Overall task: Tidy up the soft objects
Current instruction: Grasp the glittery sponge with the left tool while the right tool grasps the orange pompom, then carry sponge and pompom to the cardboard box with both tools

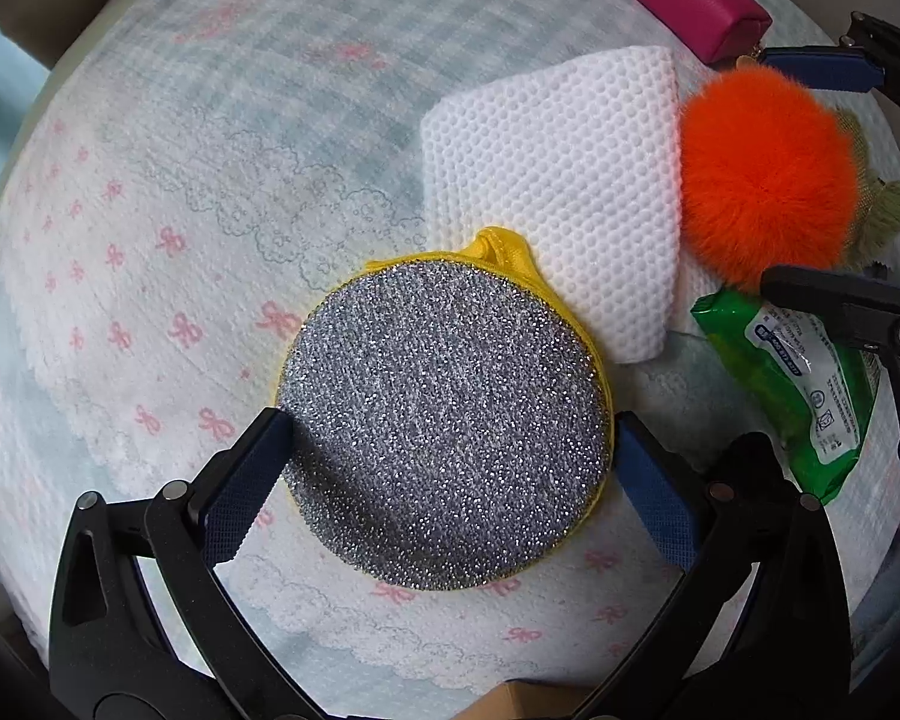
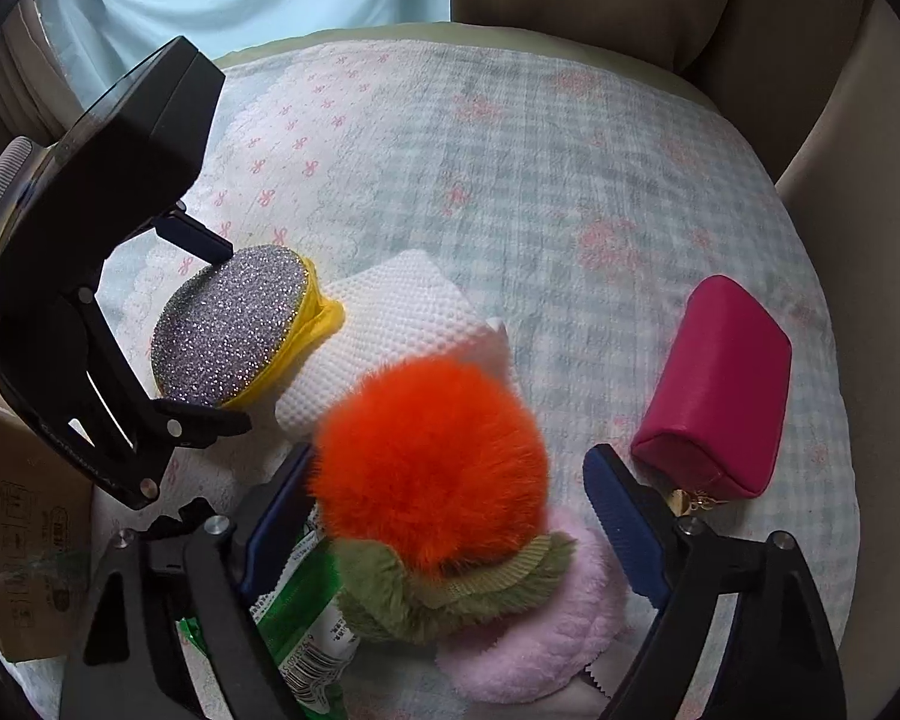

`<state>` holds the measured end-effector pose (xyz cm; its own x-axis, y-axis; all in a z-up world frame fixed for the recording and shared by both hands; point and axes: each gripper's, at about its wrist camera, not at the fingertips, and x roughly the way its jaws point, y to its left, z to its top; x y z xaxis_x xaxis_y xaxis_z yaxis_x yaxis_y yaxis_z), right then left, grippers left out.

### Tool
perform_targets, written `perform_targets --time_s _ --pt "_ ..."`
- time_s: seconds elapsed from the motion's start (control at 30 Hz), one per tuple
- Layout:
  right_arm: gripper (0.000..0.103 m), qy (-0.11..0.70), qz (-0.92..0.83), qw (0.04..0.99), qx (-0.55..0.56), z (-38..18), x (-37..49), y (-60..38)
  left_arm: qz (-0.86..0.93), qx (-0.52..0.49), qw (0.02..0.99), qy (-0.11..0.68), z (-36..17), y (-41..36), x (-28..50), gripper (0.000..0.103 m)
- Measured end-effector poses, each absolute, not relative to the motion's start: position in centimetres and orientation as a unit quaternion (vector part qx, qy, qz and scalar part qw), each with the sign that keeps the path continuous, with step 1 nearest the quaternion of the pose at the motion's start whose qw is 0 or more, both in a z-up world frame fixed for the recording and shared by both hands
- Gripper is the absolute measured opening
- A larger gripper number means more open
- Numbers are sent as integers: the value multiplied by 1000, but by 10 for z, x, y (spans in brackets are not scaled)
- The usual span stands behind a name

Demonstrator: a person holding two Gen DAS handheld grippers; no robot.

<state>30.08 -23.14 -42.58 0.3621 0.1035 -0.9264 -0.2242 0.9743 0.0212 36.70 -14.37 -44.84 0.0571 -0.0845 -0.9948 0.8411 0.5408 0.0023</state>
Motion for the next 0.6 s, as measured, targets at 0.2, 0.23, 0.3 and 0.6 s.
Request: perform_targets --time_s 0.2,0.23,0.3,0.6 --pt "53 563 109 818 -49 -433 301 -228 -358 325 660 575 -461 -143 371 84" --pt "48 563 109 818 -49 -433 302 -227 -355 328 663 572 -462 -141 371 80" --pt "44 563 108 818 -50 -434 303 -226 -349 328 670 567 -459 -133 373 67" --pt "36 541 91 835 -44 -423 307 -226 -300 293 712 563 -448 -99 396 14"
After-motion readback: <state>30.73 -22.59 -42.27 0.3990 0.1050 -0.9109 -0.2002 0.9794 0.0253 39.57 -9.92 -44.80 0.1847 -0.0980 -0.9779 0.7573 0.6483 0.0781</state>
